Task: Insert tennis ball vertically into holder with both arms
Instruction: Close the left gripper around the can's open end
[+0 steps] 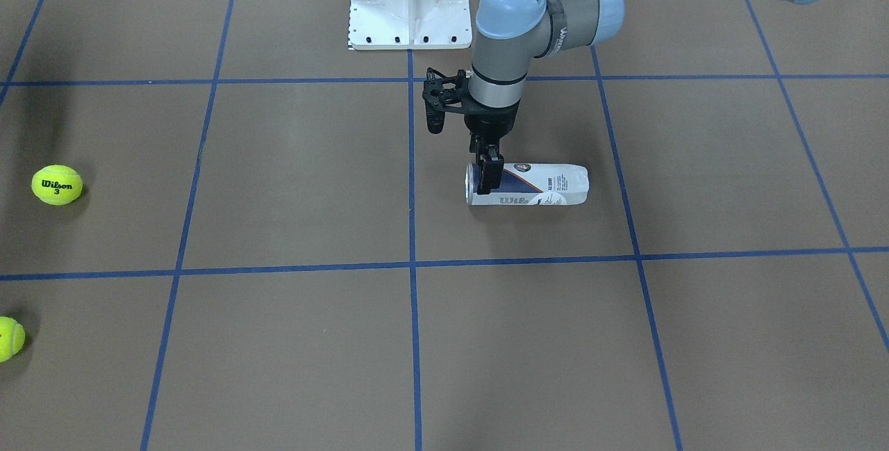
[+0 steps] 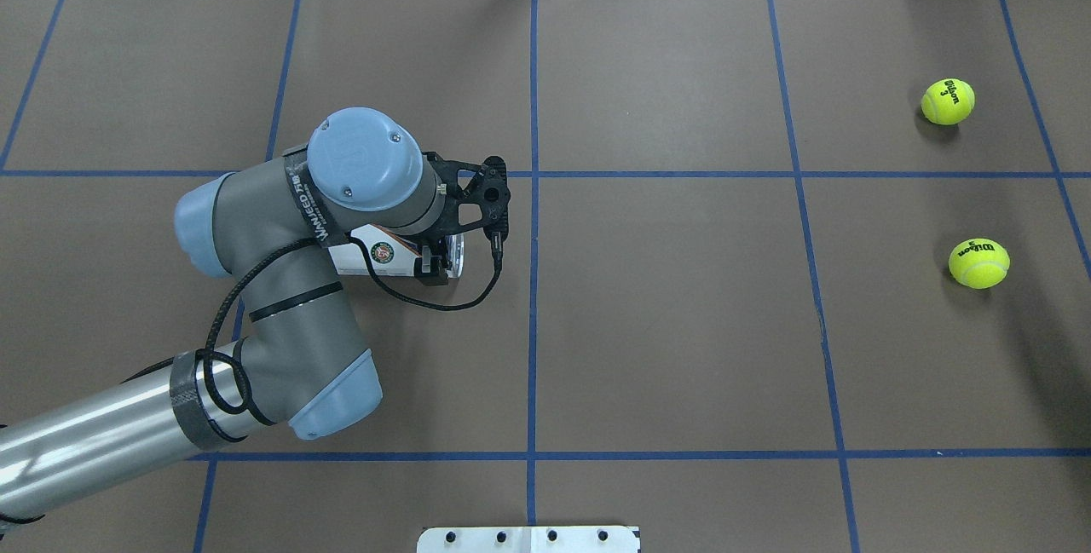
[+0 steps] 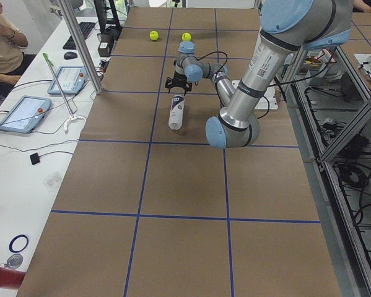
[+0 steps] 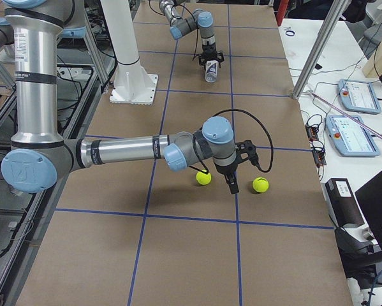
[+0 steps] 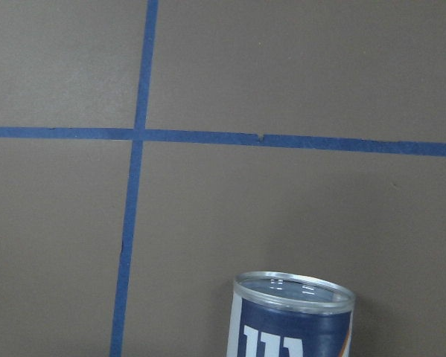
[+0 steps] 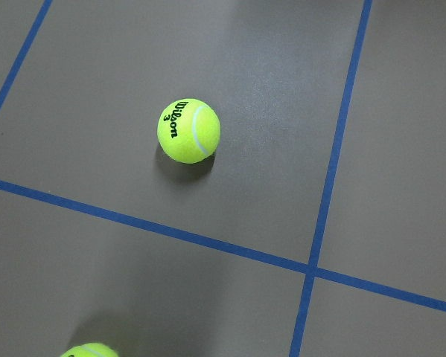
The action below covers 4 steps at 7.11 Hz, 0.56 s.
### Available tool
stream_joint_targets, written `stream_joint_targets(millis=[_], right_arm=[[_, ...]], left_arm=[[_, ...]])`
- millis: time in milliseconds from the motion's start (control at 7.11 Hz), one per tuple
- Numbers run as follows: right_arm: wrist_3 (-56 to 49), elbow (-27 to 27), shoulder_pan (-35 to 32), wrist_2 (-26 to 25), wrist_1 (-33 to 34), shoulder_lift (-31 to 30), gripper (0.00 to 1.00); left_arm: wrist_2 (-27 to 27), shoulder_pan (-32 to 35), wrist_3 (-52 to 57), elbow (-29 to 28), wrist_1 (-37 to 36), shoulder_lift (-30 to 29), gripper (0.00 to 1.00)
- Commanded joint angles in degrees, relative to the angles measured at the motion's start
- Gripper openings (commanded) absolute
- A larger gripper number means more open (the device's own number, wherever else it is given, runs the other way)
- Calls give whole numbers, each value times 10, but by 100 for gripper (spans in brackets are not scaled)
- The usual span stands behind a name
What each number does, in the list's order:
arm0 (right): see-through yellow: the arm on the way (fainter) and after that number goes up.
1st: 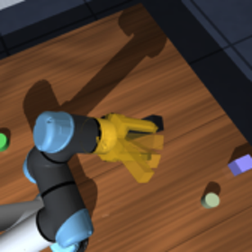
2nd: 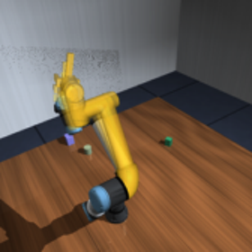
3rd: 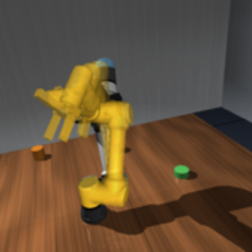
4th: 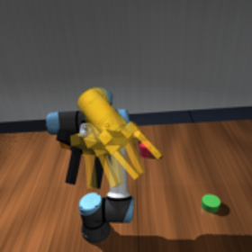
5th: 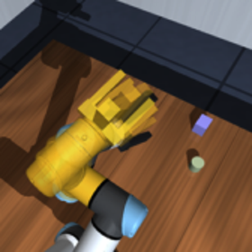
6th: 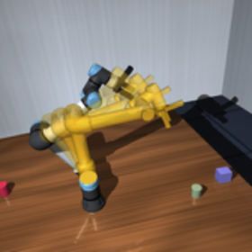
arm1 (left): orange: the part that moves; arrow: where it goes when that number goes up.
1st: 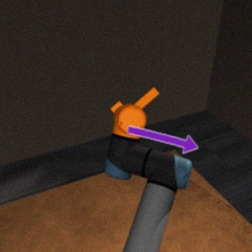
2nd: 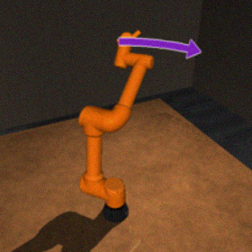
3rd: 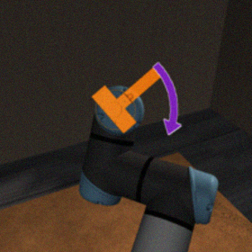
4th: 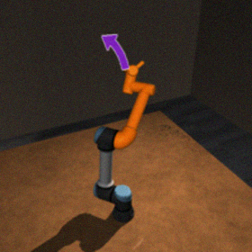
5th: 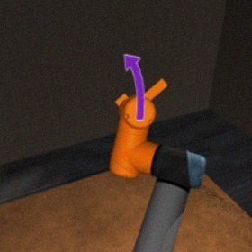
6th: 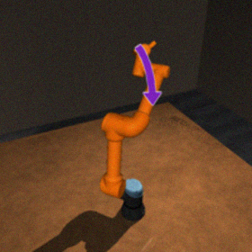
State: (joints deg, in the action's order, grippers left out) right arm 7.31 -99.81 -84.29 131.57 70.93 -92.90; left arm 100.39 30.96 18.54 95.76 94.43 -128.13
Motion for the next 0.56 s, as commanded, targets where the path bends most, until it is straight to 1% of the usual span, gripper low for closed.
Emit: stream_joint_targets(millis=[0, 281, 422], right_arm=[[1, 0, 0, 0, 0, 0, 99], [1, 0, 0, 0, 0, 0, 99], [1, 0, 0, 0, 0, 0, 99]], left_arm=[[-3, -8, 0, -15, 2, -1, 99], [-23, -19, -2, -30, 4, -6, 99], [-23, -20, -2, -49, 5, -17, 99]])
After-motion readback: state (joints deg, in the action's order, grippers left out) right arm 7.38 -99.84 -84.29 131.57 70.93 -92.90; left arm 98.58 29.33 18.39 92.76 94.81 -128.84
